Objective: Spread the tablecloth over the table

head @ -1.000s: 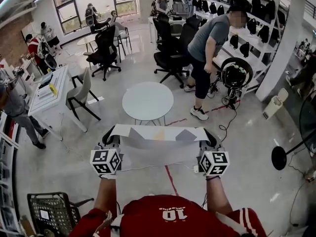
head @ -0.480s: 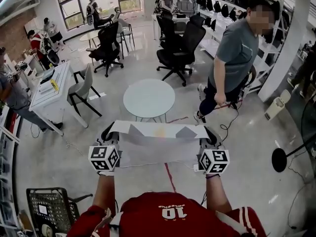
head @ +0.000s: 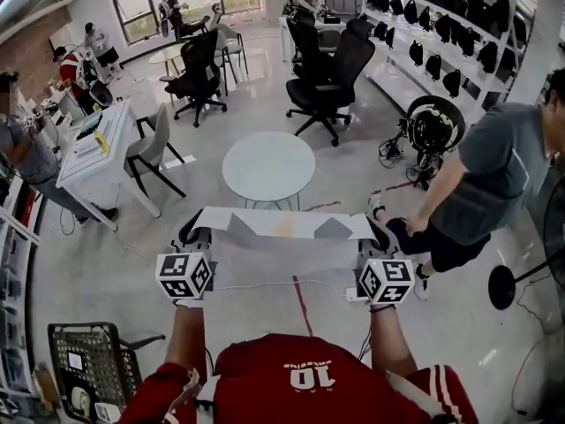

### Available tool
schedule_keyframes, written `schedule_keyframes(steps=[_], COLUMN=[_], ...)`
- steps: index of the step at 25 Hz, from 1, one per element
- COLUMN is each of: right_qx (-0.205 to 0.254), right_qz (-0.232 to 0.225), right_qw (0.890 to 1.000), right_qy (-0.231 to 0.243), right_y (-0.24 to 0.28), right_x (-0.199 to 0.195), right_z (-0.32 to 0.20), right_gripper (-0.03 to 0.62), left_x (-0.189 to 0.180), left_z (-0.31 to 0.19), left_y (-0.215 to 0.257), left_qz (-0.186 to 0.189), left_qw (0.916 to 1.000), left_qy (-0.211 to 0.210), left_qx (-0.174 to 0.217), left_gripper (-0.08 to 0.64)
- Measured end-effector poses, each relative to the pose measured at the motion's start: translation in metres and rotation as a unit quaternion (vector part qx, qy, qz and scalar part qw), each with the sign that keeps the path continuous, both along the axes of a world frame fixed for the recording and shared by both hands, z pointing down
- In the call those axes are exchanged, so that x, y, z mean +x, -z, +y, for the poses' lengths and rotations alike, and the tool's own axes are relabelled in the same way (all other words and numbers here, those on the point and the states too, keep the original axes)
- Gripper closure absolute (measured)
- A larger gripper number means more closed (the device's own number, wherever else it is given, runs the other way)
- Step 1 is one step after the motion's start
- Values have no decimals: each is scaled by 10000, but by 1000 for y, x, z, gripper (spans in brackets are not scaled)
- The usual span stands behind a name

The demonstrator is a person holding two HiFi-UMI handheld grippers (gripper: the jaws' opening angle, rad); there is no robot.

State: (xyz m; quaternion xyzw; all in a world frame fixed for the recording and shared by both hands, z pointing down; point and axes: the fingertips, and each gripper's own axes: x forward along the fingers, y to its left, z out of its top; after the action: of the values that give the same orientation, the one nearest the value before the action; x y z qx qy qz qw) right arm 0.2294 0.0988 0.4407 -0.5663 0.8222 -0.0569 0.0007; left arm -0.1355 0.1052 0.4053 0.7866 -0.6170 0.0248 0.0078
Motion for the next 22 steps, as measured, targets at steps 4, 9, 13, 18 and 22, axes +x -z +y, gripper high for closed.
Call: schedule_keyframes(steps=[4,9,13,18,22], right_qx=[6,34,7,-23,-95], right_qz=[-25,-75,-99,-146,-61], right_qw=[9999,9996,9995,9994,9994], right_qy=[122,252,314,328,324], right_y=[1,0,-2,-7,-15], right_x=[9,18,22,23,18], right_z=[1,-1,-4,-16,-32], right_gripper=[574,574,575,574,574], left_x=[9,19,24,25,19], left_z=[6,11,10,1,-14], left_y=[3,6,11,4,-7], left_qz=[-23,-64,-130,-180,-115], left_qw=[10000,9997,9995,9994,9994], left_qy=[84,184,251,271,317], left_qx=[22,121,160,132,89], left_gripper=[551,551,551,551,551])
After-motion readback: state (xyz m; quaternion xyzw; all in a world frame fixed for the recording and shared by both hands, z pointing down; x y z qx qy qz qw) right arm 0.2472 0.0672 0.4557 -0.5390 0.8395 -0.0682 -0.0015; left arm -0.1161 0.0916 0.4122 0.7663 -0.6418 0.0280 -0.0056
